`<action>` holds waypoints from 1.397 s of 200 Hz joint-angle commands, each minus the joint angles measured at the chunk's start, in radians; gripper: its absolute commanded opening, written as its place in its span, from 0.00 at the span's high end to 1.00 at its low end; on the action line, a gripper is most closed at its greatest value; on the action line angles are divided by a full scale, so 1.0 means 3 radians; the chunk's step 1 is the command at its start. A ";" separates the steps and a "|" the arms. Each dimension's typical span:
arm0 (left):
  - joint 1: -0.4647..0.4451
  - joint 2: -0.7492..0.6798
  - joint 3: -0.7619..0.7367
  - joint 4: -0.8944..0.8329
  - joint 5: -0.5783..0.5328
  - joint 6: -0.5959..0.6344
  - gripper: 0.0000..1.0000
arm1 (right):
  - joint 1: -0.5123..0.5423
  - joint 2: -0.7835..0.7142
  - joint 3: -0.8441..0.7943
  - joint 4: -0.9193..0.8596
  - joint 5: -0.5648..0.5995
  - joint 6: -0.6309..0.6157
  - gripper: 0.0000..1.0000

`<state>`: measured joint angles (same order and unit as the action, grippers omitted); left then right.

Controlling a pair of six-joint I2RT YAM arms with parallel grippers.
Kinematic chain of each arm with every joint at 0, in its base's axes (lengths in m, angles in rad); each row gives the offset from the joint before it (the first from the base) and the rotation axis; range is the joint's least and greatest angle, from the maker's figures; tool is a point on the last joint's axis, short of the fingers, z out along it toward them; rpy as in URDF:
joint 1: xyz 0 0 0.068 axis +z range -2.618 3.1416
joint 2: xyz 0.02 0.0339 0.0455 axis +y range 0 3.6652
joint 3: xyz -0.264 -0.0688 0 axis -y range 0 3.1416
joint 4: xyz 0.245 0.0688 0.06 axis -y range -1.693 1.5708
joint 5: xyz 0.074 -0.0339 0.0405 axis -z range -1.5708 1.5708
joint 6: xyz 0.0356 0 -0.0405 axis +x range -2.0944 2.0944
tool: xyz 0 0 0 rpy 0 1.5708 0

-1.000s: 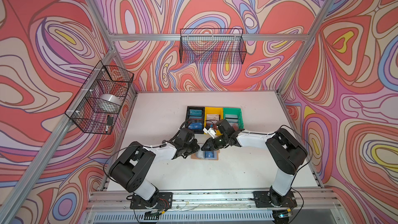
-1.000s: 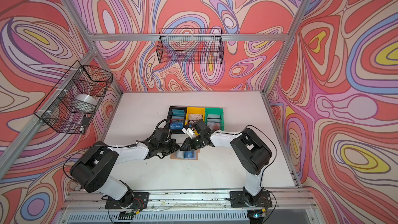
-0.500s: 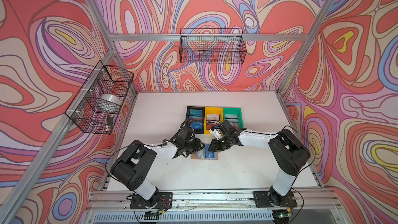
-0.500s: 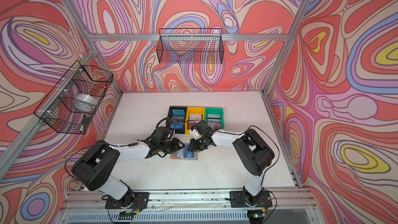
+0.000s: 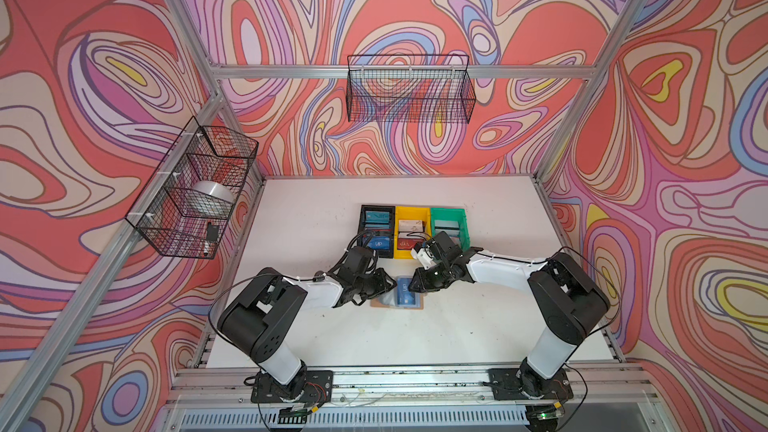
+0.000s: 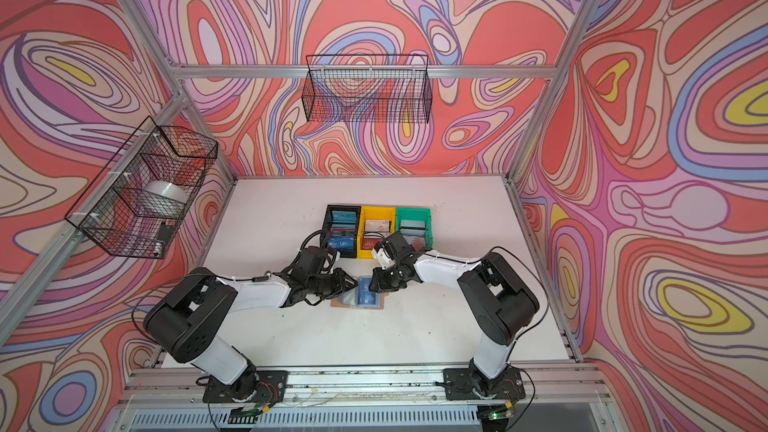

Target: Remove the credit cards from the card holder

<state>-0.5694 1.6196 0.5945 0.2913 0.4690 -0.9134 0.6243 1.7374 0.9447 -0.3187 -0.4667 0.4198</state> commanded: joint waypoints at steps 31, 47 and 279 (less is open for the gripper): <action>-0.0009 -0.0044 -0.0021 -0.0005 0.0010 0.0073 0.74 | -0.0025 -0.0044 -0.0070 -0.0100 0.0152 -0.0036 0.75; -0.0014 -0.0040 -0.0005 0.0001 0.0031 0.0091 0.74 | -0.0022 -0.0037 -0.0076 -0.0064 0.0090 -0.0035 0.75; -0.0117 -0.0109 -0.0167 0.0147 0.0041 0.0133 0.84 | -0.0025 0.0304 -0.0071 0.0104 -0.0033 0.0087 0.75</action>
<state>-0.6014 1.6199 0.5556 0.3500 0.4881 -0.8864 0.6155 1.7767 0.9367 -0.2581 -0.5114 0.4389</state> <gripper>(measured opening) 0.165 0.254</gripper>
